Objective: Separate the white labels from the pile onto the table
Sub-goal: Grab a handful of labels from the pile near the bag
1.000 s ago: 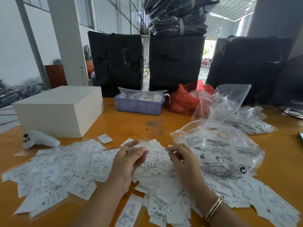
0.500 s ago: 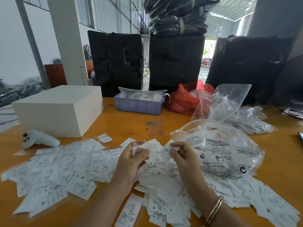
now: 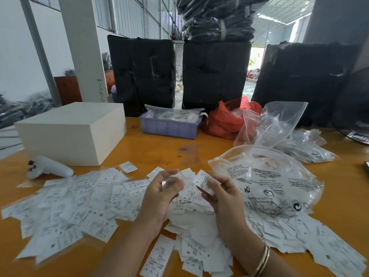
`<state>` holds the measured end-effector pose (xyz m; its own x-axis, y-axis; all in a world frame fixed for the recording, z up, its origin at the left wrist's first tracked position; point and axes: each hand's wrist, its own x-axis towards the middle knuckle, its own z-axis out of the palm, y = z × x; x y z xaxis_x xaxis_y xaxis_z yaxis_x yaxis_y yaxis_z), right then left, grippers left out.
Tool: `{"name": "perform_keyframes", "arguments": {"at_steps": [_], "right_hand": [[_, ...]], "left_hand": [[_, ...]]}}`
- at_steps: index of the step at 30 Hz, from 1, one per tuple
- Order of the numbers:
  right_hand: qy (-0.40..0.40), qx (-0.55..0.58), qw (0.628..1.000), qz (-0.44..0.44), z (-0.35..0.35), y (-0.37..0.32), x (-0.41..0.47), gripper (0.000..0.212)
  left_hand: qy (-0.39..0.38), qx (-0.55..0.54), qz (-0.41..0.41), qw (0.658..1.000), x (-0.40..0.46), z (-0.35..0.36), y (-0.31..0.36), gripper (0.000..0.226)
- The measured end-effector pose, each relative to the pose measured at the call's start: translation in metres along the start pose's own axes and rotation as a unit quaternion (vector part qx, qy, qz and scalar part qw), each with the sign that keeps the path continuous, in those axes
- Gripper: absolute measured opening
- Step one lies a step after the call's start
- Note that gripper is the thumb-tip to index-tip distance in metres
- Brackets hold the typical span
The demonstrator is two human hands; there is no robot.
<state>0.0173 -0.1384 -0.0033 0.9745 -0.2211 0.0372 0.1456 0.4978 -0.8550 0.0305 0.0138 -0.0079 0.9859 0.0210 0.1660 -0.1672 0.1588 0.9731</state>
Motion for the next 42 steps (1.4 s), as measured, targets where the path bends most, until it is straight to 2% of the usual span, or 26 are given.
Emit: {"name": "perform_keyframes", "arguments": {"at_steps": [11, 20, 25, 27, 30, 34, 36, 38, 40, 42], "right_hand": [[-0.024, -0.030, 0.999, -0.009, 0.001, -0.001, -0.002, 0.009], [-0.073, -0.175, 0.980, -0.055, 0.003, 0.006, -0.003, 0.011], [-0.095, -0.219, 0.969, -0.065, 0.004, 0.006, -0.007, 0.009], [-0.092, -0.214, 0.970, -0.068, 0.004, 0.007, -0.007, 0.010], [-0.070, -0.184, 0.977, -0.081, 0.003, 0.004, -0.005, 0.024], [-0.019, -0.150, 0.982, -0.116, 0.001, 0.002, -0.004, 0.029], [-0.019, -0.173, 0.975, -0.138, 0.001, 0.002, -0.004, 0.030], [-0.059, -0.225, 0.961, -0.147, 0.001, 0.004, -0.006, 0.022], [-0.099, -0.282, 0.944, -0.141, 0.004, 0.008, -0.008, 0.015], [-0.104, -0.327, 0.928, -0.146, 0.007, 0.009, -0.009, 0.010]], "left_hand": [[0.004, 0.012, 0.007, 1.000, 0.003, -0.001, -0.003, 0.025], [-0.005, 0.058, 0.045, 0.997, 0.001, 0.002, -0.001, 0.026], [-0.018, 0.095, 0.058, 0.994, 0.000, 0.004, -0.002, 0.025], [-0.007, 0.094, 0.057, 0.994, 0.000, 0.004, -0.002, 0.023], [0.020, 0.079, 0.046, 0.996, 0.000, 0.002, 0.000, 0.020], [0.018, 0.056, 0.047, 0.997, 0.001, 0.001, 0.002, 0.021], [0.014, 0.036, 0.042, 0.998, 0.001, 0.002, 0.003, 0.024], [0.008, 0.015, 0.031, 0.999, 0.001, 0.002, 0.003, 0.027], [-0.005, 0.025, 0.025, 0.999, 0.000, 0.002, 0.004, 0.028], [-0.017, 0.043, 0.024, 0.999, -0.001, 0.003, 0.004, 0.026]]}}
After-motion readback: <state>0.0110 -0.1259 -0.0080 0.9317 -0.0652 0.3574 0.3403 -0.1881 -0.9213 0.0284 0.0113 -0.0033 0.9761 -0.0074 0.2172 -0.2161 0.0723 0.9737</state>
